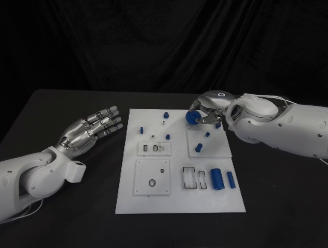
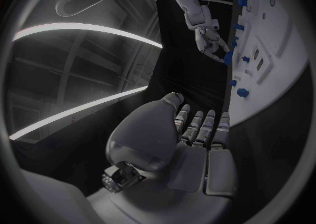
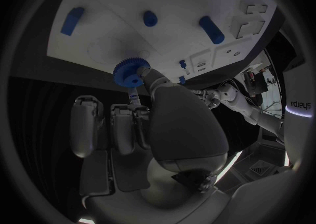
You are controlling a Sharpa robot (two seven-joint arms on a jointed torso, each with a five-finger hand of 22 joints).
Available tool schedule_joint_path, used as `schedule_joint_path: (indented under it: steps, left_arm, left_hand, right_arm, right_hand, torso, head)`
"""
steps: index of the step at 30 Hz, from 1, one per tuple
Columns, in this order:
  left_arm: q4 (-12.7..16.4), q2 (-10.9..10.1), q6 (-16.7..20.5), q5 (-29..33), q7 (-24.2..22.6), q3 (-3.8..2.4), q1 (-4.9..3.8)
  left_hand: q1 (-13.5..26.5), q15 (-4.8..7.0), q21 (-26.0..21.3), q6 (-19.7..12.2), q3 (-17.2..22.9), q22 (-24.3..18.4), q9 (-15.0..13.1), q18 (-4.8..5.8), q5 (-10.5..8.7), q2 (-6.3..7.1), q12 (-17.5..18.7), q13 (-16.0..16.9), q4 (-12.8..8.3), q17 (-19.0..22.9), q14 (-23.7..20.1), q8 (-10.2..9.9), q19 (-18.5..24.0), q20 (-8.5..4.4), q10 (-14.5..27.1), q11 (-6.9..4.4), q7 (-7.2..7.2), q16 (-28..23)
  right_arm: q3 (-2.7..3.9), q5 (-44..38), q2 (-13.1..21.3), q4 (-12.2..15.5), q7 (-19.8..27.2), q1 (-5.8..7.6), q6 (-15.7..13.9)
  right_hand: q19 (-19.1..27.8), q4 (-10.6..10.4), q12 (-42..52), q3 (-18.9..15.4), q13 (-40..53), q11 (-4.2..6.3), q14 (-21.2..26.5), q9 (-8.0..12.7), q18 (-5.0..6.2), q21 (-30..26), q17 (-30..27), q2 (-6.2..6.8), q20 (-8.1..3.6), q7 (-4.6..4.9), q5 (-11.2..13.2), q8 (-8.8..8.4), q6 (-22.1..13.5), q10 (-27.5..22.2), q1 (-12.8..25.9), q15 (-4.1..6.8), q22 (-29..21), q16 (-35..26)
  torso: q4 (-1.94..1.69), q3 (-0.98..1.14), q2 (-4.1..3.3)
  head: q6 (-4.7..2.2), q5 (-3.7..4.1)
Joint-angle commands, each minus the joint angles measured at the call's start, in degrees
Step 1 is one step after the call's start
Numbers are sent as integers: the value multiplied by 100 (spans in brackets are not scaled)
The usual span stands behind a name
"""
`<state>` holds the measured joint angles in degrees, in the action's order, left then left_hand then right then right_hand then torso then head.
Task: Assemble the parts on the task board
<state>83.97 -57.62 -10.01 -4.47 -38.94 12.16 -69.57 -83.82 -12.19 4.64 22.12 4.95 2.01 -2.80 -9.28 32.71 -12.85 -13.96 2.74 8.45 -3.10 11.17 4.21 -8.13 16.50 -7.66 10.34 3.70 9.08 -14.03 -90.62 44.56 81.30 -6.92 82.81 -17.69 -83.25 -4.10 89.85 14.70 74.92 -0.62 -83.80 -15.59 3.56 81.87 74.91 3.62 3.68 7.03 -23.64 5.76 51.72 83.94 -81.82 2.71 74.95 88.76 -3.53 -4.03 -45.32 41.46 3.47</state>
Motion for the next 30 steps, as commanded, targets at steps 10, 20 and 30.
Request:
schedule_joint_path:
  steps: [10,20,30]
  left_arm:
    - [-17,79,-77,5,-1133,-5,6]
    - [-71,153,-103,5,-1131,-5,6]
    - [-78,164,-102,5,-1128,-5,6]
  left_hand:
    - [54,-29,-13,-9,29,-9,-2,84,-7,-4,-33,-7,-1,5,-5,-26,-11,25,21,18,14,19]
    - [59,-31,-16,-19,41,-10,-1,87,-12,-1,-30,-8,-5,6,-7,-29,-6,25,26,18,16,18]
    - [59,-31,-16,-19,41,-10,-1,87,-12,-1,-30,-8,-5,6,-7,-29,-6,25,26,18,16,18]
  right_arm:
    - [-1,-113,-582,-54,160,35,-27]
    - [13,-114,-1165,-476,262,-87,8]
    - [26,-114,-1490,-785,291,-158,153]
  right_hand:
    - [-47,-4,15,-27,1508,-5,-559,-832,-109,31,1372,-35,-5,-126,66,418,287,606,96,6,921,14]
    - [-24,2,15,-25,1508,-13,-545,-873,-99,-3,1342,-33,-2,-113,114,390,194,606,107,1,901,-12]
    - [6,6,15,-2,1508,-22,-530,-885,-88,-48,1310,-29,5,-100,123,325,69,606,114,-8,877,-41]
  torso:
    - [1,-8,5]
    - [-24,-13,-11]
    - [-2,-9,-15]
  head:
    - [9,-12]
    - [37,27]
    - [56,15]
